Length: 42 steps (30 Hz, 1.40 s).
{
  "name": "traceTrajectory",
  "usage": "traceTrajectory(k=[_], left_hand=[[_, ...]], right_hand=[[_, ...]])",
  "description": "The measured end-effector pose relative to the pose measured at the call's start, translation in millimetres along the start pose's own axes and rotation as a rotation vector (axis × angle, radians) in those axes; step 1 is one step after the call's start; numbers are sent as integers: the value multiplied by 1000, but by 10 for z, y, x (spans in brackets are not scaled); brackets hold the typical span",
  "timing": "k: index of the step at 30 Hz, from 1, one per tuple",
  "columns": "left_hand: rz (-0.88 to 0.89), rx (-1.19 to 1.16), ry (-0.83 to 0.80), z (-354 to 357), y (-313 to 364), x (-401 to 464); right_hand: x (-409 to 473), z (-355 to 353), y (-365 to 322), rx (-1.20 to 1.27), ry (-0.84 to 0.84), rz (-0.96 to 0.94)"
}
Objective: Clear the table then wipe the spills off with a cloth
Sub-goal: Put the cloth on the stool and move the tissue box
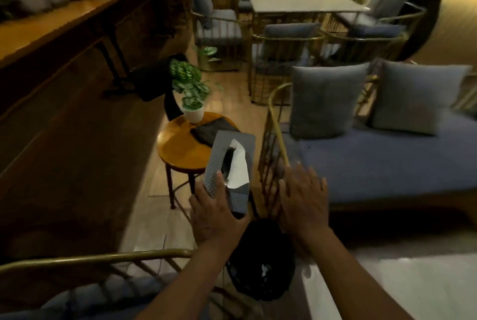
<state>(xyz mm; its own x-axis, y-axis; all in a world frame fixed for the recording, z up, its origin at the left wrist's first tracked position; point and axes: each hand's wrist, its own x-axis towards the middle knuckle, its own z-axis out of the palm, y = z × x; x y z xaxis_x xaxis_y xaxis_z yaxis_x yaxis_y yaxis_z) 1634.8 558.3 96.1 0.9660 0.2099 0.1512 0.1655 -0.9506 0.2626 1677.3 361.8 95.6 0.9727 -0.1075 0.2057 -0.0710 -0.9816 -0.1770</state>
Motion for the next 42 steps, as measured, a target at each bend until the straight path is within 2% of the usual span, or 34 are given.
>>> traceTrajectory(k=[8, 18, 28, 31, 36, 42], left_hand=[[316, -73, -82, -32, 1061, -935], [731, -206, -204, -332, 2323, -3227], [1136, -328, -326, -498, 3158, -5059], [1242, -350, -364, -524, 3369, -5484], [1357, -402, -434, -523, 3569, -6126], [1387, -405, -472, -491, 3743, -6807]], right_hand=[[-1353, -596, 1309, -37, 126, 357], [-4058, -1590, 2533, -170, 249, 821], [-5994, -2313, 3118, -346, 326, 1192], [-6434, -2446, 3206, -337, 305, 1315], [-7054, -2560, 3259, -365, 328, 1430], [-7606, -2616, 3487, -329, 295, 1525]])
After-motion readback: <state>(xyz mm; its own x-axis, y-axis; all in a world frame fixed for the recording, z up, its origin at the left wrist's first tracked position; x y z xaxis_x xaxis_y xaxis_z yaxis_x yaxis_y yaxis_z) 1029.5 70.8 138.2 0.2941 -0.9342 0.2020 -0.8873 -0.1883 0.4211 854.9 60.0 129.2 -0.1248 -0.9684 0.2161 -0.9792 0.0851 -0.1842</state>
